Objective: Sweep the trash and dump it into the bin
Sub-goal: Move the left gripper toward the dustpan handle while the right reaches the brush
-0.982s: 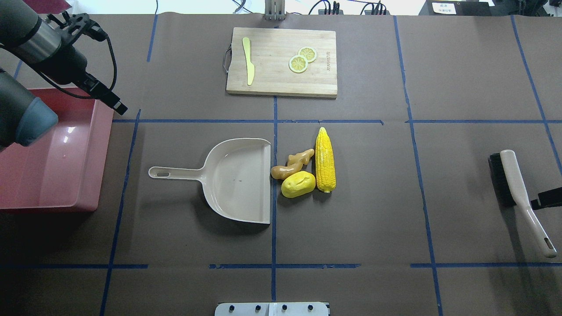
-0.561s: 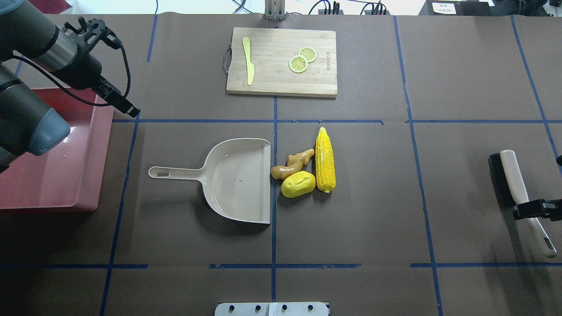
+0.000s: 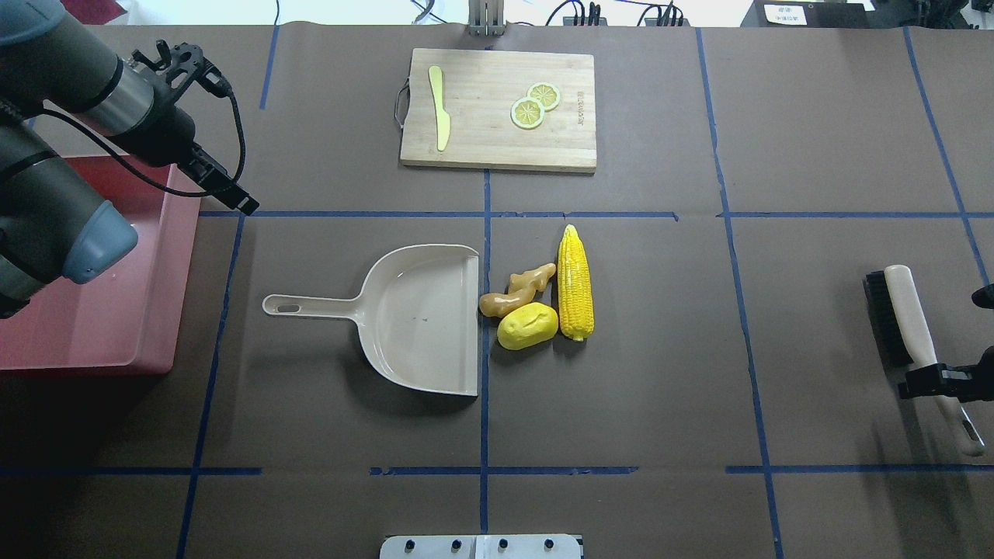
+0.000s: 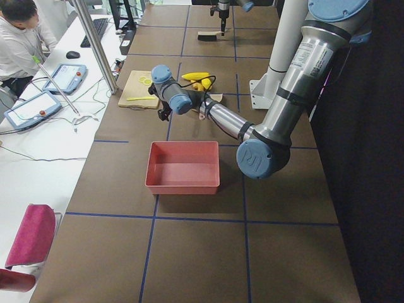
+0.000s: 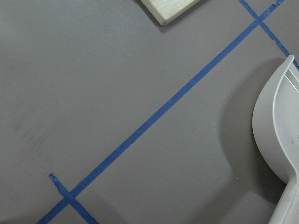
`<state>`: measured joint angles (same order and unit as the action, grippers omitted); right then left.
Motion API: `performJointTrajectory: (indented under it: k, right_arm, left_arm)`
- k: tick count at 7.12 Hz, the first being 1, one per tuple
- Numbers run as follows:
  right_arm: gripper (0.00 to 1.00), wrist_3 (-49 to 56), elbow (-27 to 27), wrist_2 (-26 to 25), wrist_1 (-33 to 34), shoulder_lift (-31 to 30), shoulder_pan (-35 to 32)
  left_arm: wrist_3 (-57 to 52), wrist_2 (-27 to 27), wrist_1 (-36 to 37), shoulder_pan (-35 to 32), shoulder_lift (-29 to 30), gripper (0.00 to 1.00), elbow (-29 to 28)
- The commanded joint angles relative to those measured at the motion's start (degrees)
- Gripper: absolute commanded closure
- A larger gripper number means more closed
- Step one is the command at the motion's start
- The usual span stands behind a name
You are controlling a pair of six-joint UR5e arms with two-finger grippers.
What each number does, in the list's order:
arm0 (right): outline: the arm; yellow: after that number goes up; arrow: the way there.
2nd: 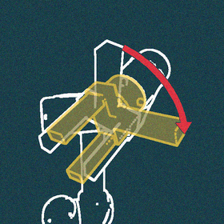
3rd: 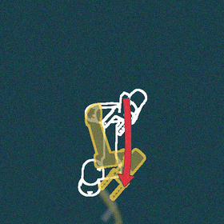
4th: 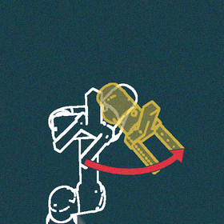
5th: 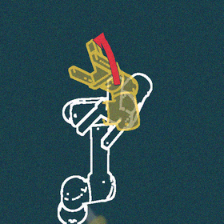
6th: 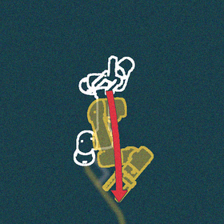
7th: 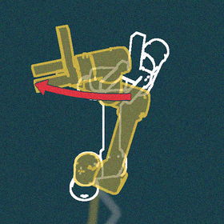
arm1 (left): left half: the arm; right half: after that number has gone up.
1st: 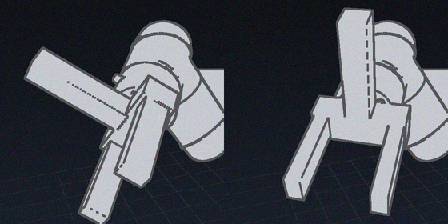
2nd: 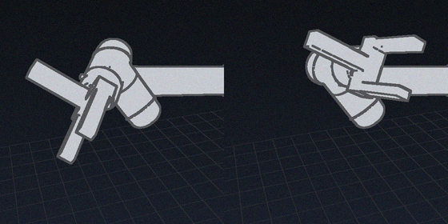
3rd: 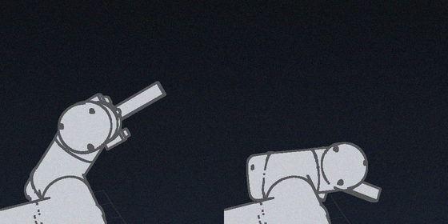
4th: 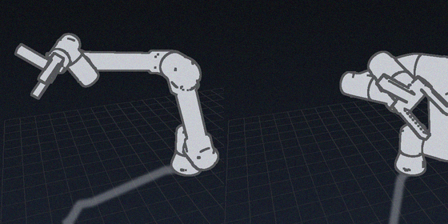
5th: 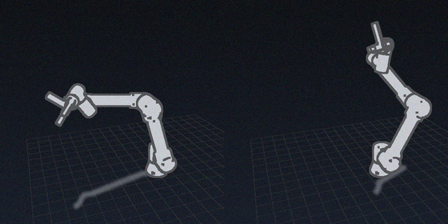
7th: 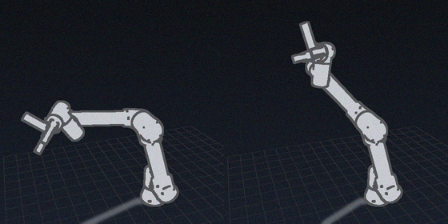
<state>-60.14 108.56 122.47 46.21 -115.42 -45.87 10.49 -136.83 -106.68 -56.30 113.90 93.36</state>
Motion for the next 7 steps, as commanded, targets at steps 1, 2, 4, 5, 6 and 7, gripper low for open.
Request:
performJointTrajectory:
  k: [1, 2, 4, 5, 6, 7]
  right_arm:
    - [0.74, 0.37, -0.1, -0.21, -0.24, -0.42, 0.17]
    - [0.87, 0.37, -0.1, -0.21, -1.28, -1.03, 0.17]
    - [1.0, 0.46, 0.51, -0.39, -4.62, -1.3, 0.08]
    - [1.0, 0.55, 3.12, -0.39, -4.55, -0.08, 2.69]
    - [1.0, 0.55, 4.02, -0.47, -4.37, 2.36, 4.37]
    - [1.0, 0.46, 3.94, -1.43, -3.94, 4.91, 7.08]
  left_arm:
    - [-0.03, 0.07, -0.02, 0.49, 0.45, 0.0, -0.2]
    - [0.14, 0.16, -0.98, 0.66, 0.54, 0.0, 0.06]
    - [-0.81, 4.61, -2.21, 2.76, 1.32, 0.0, 0.68]
    - [-5.18, 5.08, -3.26, 2.95, 1.07, 0.0, 0.86]
    - [-11.83, 5.08, -3.18, 3.04, 0.89, 0.0, 1.03]
    - [-18.08, 5.08, -3.18, 3.91, 0.8, 0.0, 1.38]
